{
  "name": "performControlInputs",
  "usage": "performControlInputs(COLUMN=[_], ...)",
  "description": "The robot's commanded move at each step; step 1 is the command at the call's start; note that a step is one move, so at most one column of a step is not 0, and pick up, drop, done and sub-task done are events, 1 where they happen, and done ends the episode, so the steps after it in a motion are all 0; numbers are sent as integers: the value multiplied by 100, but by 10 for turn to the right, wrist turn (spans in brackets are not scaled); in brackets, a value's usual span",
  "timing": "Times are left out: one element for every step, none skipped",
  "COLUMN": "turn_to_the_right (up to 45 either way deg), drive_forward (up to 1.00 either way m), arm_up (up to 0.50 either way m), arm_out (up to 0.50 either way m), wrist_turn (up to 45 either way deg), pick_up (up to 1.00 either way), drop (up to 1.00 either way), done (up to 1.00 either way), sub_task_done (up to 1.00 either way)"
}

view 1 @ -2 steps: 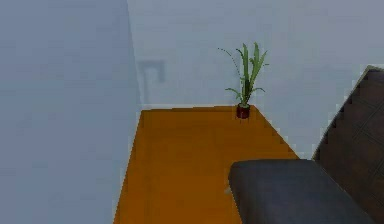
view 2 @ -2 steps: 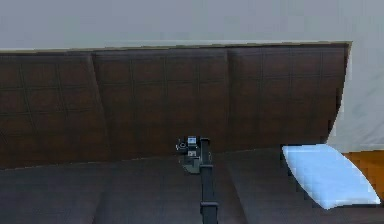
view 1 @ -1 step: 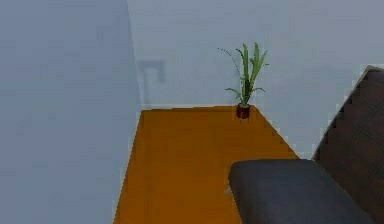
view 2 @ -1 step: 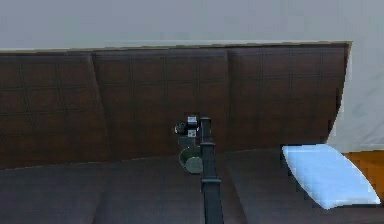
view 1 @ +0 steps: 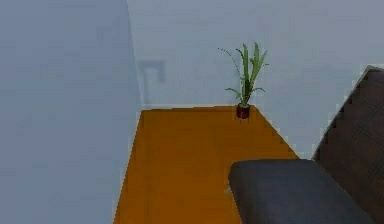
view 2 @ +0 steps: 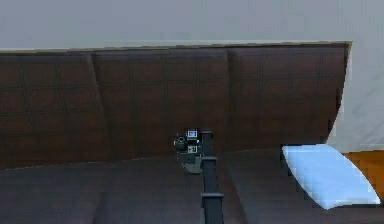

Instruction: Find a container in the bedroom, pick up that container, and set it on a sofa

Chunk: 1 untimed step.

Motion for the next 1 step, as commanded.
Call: performControlInputs(turn_to_the_right=[0], drive_forward=[0], arm_up=[0], arm_out=[0], wrist_turn=[0], pick_up=[0], drop=[0], done=[100], sub_task_done=[0])
